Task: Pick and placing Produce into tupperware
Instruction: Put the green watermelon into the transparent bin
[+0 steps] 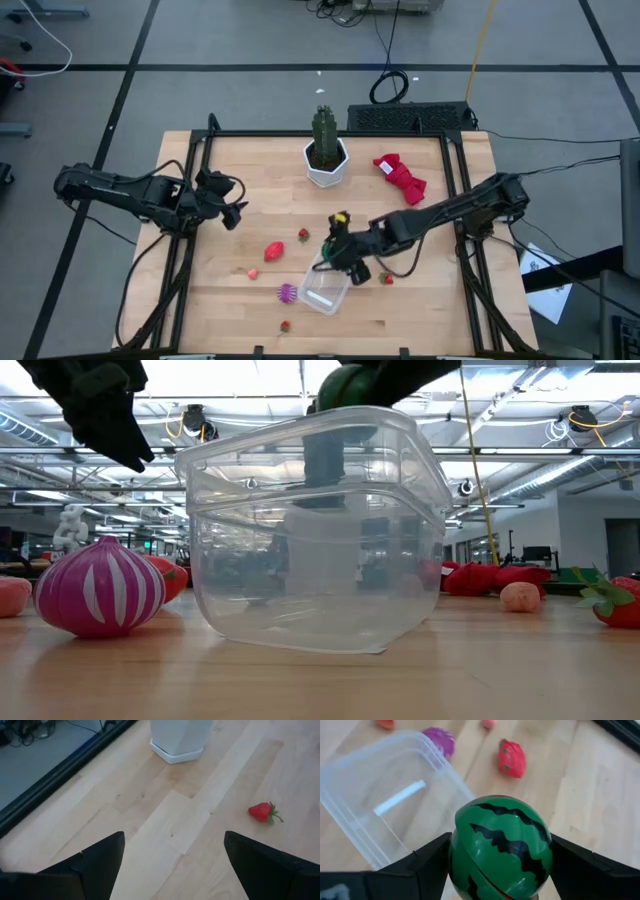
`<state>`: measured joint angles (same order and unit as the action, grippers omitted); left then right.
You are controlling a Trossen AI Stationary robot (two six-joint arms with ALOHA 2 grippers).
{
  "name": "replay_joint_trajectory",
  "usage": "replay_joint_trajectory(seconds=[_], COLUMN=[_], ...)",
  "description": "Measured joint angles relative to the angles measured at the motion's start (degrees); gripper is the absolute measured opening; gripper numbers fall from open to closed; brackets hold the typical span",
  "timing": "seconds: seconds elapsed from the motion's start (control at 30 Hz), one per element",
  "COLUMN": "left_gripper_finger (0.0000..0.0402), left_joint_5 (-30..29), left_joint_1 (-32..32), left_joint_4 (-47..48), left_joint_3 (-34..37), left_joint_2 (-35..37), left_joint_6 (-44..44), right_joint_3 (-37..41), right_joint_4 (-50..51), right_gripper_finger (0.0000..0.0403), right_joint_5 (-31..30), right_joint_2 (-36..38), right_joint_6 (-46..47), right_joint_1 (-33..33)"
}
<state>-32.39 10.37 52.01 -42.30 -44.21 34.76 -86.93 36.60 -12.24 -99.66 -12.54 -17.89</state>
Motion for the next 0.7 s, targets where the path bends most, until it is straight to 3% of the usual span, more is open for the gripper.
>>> replay_joint_trajectory(seconds=[0.37, 0.7], left_gripper_finger=[0.0349, 0.0349], left_joint_5=[1.4, 1.4], left_joint_1=[0.0, 0.0], left_joint_4=[0.0, 0.0], left_joint_3=[0.0, 0.0], left_joint_2=[0.0, 0.0], left_joint_6=[0.0, 0.0], right_joint_3=[-15.2, -17.5], right_joint_4=[9.7, 12.1], right_gripper_finger=[0.0280, 0.0280], right_joint_5=[0.1, 3.8], right_joint_2=[-12.4, -15.6], right_joint_6=[9.5, 21.5], right_joint_1=[-3.6, -4.8])
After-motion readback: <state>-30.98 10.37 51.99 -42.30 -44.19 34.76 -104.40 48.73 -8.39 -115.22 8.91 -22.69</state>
